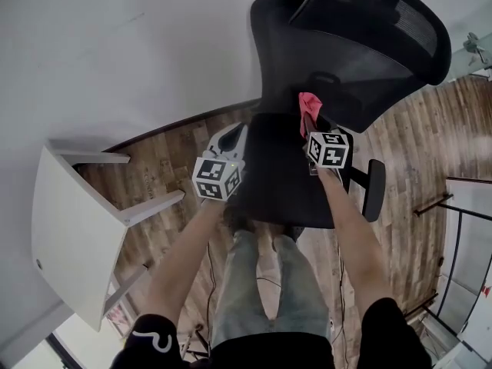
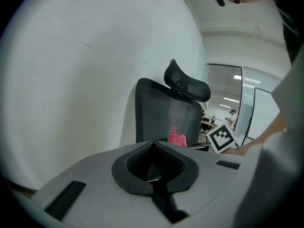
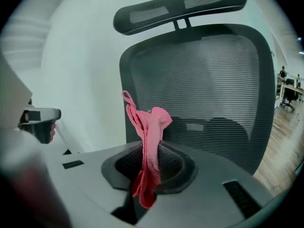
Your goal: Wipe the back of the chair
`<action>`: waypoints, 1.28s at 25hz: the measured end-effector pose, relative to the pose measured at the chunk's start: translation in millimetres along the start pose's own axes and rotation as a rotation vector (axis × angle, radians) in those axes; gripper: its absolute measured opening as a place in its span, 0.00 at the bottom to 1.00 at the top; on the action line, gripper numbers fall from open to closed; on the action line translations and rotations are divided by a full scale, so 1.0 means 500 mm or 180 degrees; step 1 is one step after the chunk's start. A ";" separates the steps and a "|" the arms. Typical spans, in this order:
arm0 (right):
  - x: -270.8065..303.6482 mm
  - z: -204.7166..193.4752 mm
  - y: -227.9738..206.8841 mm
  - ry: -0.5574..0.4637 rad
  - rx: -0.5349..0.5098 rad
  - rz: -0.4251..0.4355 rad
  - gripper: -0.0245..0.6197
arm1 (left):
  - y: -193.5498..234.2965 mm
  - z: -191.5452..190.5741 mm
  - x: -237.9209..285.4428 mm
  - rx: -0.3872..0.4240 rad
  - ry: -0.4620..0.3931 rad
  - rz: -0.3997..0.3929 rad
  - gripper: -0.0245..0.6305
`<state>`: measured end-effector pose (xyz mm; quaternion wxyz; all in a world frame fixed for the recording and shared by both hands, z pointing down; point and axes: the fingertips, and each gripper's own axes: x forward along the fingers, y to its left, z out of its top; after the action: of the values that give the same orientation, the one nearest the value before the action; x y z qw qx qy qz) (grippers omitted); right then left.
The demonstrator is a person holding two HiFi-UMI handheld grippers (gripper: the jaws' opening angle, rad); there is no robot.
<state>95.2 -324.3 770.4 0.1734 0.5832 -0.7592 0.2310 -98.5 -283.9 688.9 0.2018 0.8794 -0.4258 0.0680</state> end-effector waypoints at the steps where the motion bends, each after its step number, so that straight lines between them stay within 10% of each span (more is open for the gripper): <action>1: 0.016 0.002 0.027 -0.0008 0.0003 0.0035 0.15 | 0.018 0.000 -0.007 -0.0010 0.0003 -0.0006 0.07; 12: 0.166 -0.006 0.190 0.0008 0.0003 0.0132 0.15 | 0.152 -0.005 -0.039 0.0054 0.0052 -0.0200 0.07; 32: 0.201 -0.051 0.146 0.0189 0.0188 -0.0141 0.15 | 0.174 -0.003 -0.037 0.0089 0.0094 -0.0250 0.07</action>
<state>-1.7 -375.5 834.5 0.1836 0.5976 -0.7336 0.2666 -177.3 -318.3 710.8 0.1982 0.8970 -0.3870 0.0790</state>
